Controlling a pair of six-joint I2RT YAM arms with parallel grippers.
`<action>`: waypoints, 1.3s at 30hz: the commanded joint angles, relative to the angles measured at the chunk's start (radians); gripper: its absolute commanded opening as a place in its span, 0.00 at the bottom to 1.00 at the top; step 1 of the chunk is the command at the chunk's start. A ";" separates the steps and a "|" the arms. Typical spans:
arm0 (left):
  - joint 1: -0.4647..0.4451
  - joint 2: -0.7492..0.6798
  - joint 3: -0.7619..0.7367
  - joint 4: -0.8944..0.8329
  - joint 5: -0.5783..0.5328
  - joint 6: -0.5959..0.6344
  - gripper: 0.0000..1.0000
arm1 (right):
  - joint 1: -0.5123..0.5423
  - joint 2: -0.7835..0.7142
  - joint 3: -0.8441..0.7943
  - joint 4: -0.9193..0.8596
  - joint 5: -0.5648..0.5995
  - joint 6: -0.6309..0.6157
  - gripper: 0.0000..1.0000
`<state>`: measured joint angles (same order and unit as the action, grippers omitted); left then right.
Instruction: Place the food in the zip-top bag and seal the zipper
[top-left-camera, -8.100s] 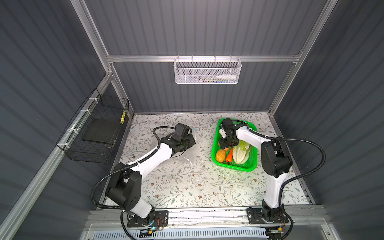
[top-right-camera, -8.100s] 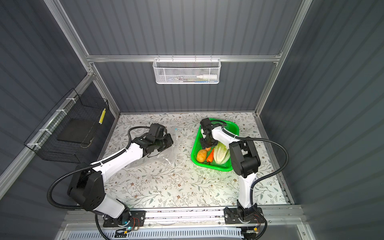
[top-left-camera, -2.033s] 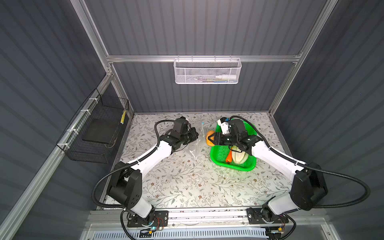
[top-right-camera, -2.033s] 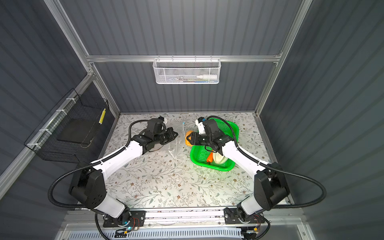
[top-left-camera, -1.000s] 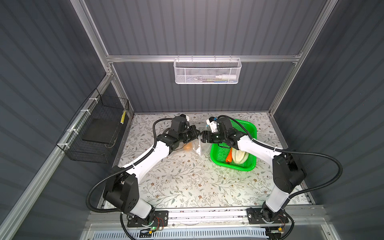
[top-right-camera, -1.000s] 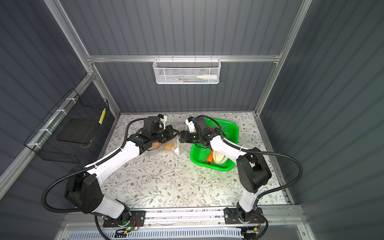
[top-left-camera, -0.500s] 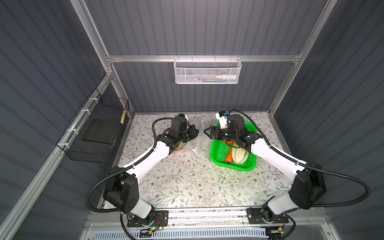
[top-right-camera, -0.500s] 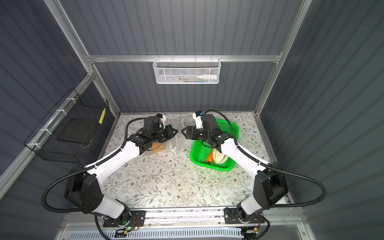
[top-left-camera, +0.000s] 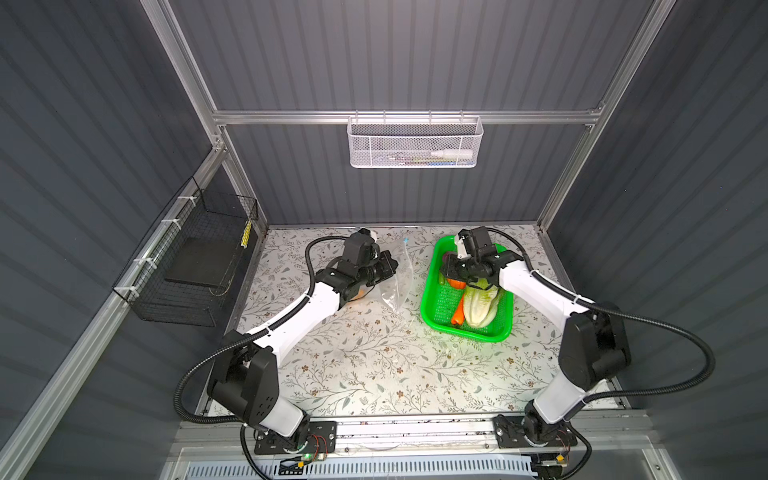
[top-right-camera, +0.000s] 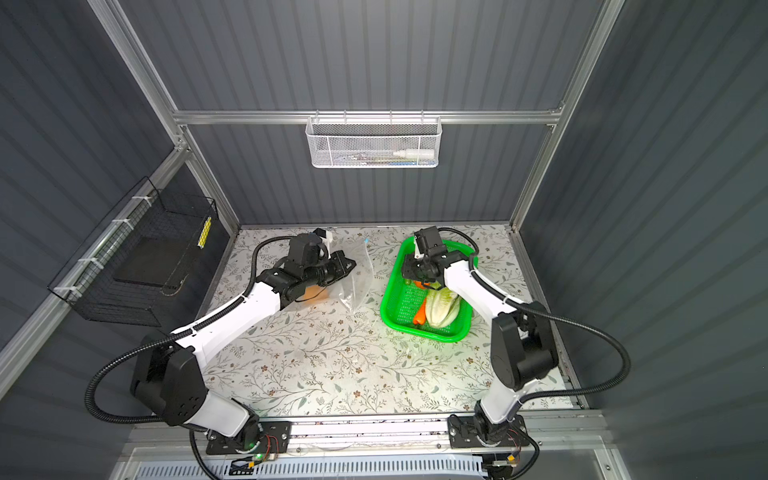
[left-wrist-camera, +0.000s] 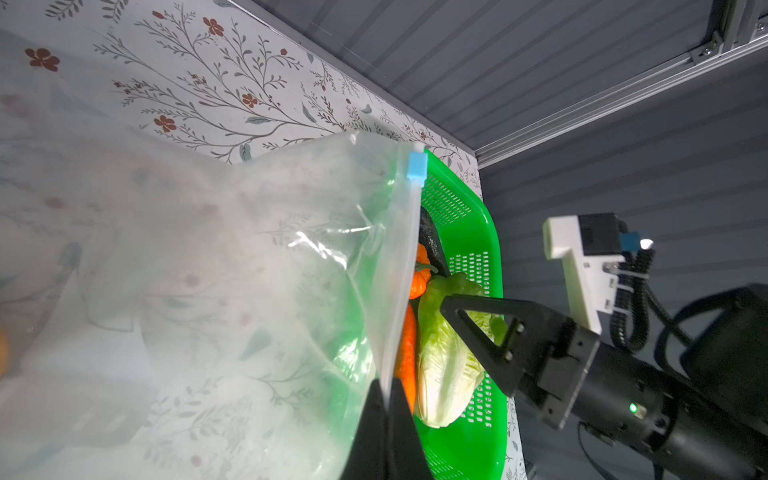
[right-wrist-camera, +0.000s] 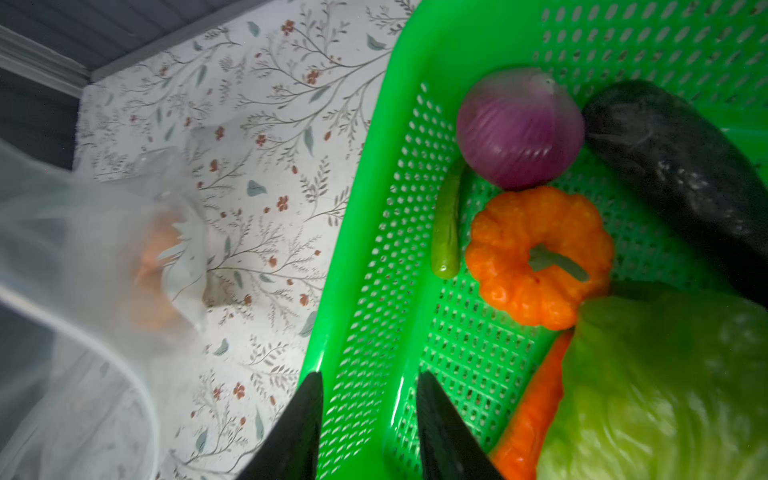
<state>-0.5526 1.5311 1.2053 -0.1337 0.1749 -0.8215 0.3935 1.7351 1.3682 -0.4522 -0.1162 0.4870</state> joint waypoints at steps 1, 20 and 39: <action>0.002 -0.006 -0.013 -0.012 -0.014 0.030 0.00 | -0.001 0.072 0.095 -0.110 0.077 -0.038 0.38; 0.002 0.007 -0.019 -0.010 -0.018 0.045 0.00 | 0.024 0.371 0.340 -0.203 0.229 -0.022 0.32; 0.002 0.003 -0.021 -0.014 -0.028 0.047 0.00 | 0.037 0.498 0.404 -0.241 0.276 -0.015 0.33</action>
<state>-0.5526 1.5314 1.1873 -0.1352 0.1566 -0.7959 0.4244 2.2036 1.7470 -0.6693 0.1413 0.4667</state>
